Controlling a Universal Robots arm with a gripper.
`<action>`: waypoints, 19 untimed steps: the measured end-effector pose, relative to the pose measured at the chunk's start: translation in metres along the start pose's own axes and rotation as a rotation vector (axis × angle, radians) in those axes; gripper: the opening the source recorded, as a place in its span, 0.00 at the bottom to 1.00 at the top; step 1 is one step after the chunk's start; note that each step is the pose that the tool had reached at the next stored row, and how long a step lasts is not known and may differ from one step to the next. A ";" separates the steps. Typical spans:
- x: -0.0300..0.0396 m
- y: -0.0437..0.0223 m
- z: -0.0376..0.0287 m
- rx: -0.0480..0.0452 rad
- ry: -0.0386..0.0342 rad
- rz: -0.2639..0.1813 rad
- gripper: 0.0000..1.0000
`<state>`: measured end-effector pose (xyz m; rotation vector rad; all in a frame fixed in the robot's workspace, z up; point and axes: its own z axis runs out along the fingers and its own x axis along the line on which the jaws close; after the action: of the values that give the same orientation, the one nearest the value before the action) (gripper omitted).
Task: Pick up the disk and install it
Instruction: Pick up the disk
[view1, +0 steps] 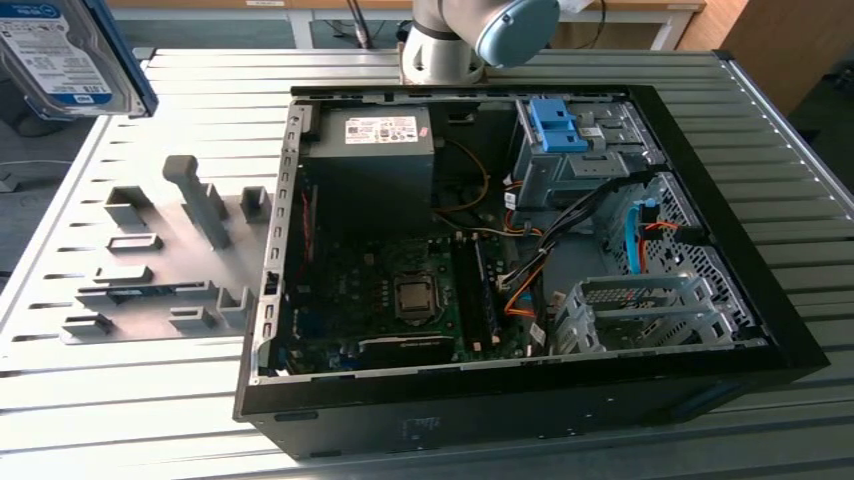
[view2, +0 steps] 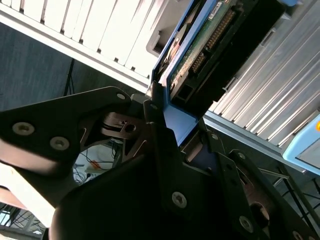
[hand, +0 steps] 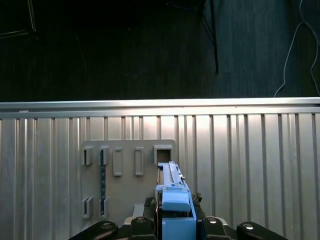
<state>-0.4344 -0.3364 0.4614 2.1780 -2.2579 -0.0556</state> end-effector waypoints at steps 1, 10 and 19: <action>0.0000 0.0001 -0.0023 0.0000 0.0000 0.000 0.37; -0.0006 0.0008 -0.0273 0.0000 0.0000 0.000 0.37; -0.0011 0.0014 -0.0497 0.0000 0.0000 0.000 0.37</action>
<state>-0.4344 -0.3364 0.5111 2.1780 -2.2579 -0.0556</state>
